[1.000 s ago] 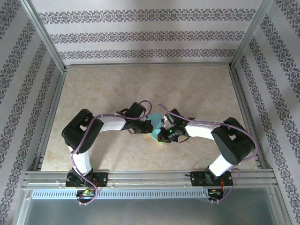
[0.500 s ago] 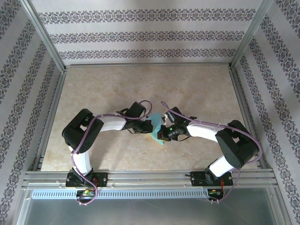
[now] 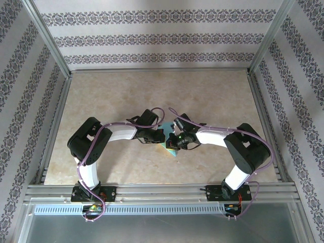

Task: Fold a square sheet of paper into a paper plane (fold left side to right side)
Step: Third fold the triangle at the center of the table.

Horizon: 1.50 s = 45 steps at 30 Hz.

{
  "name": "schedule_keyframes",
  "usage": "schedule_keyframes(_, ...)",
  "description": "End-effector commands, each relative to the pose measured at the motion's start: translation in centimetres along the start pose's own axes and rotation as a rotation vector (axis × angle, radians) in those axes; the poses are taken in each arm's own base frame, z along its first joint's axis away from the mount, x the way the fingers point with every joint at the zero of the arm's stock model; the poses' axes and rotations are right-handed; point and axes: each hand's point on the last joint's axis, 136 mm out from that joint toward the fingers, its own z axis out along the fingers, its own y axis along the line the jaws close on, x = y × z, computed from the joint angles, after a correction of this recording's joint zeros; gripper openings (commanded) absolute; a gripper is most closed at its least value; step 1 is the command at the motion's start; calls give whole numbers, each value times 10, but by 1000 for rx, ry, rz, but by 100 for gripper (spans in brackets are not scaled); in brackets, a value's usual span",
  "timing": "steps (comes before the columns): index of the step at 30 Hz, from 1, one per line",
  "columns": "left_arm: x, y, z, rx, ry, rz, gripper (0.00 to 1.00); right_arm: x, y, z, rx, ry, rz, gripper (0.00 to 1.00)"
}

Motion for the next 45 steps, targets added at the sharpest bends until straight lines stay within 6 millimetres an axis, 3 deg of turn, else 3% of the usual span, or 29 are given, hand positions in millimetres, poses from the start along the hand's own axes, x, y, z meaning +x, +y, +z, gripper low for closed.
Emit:
schedule_keyframes(1, 16, 28, 8, -111, 57, -28, 0, -1, 4, 4, 2, 5, 3, 0)
schedule_keyframes(11, 17, 30, 10, -119, 63, -30, 0, 11, -11, 7, 39, 31, 25, 0)
schedule_keyframes(34, 16, 37, 7, -152, 65, -33, 0, 65, -58, -10, 98, 56, 135, 0)
schedule_keyframes(45, 15, 35, 6, -144, 64, -29, 0, 67, -54, -27, 73, 38, 143, 0)
